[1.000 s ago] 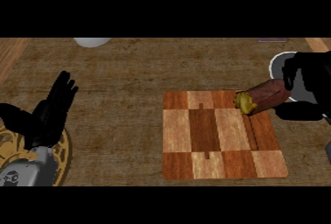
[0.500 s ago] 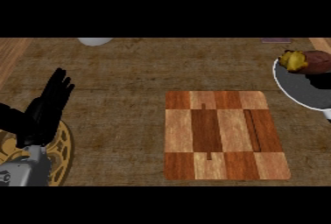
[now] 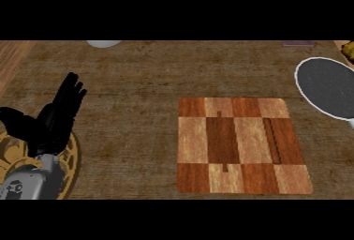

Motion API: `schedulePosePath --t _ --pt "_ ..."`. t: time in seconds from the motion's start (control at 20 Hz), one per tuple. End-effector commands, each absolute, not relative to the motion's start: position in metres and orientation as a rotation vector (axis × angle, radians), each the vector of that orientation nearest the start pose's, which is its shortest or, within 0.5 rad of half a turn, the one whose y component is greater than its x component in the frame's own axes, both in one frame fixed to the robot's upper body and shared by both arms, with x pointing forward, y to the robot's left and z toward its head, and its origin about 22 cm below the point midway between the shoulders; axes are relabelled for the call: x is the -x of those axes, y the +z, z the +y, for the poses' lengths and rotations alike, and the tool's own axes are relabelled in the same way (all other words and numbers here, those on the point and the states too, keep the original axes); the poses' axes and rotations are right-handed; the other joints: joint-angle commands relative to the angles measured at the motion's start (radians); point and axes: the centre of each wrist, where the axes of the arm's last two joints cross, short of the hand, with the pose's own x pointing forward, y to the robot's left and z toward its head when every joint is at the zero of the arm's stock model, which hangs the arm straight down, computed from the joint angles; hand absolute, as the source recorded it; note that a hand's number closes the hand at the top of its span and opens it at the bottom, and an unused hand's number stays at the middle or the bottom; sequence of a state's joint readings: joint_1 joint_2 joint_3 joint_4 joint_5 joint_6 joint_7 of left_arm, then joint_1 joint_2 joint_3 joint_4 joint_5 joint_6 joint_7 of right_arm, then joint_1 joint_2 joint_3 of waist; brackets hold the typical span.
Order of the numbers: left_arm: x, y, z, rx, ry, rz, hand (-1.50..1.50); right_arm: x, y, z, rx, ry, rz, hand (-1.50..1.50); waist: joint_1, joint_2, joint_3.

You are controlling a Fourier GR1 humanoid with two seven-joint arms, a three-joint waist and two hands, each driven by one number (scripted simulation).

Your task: Pick the sweet potato from the cutting board and place it in the pan

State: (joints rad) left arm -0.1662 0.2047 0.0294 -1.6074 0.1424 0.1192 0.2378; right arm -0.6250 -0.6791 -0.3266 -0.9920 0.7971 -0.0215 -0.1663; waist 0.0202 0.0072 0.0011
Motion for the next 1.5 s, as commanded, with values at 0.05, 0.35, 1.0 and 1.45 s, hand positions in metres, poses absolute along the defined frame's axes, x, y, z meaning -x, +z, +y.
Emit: schedulePosePath --t 0.05,0.35,1.0,1.45 --pt "-0.291 0.065 0.254 -0.065 0.024 -1.525 0.0 -0.359 0.146 -0.47 1.218 0.728 -1.509 1.5 0.011 0.008 0.001" --pt "-0.287 0.064 0.262 -0.063 0.011 -1.544 0.0 -0.371 0.112 -0.465 1.177 0.781 -1.502 1.5 0.038 0.015 0.003" --pt "-0.284 0.057 0.253 -0.043 -0.009 -1.545 0.0 -0.351 0.073 -0.481 0.99 0.658 -1.251 -1.5 0.047 0.02 0.005" --pt "-0.288 0.06 0.264 -0.053 0.014 -1.548 0.0 -0.33 0.077 -0.508 0.845 0.303 -1.546 -1.5 0.033 0.019 0.008"
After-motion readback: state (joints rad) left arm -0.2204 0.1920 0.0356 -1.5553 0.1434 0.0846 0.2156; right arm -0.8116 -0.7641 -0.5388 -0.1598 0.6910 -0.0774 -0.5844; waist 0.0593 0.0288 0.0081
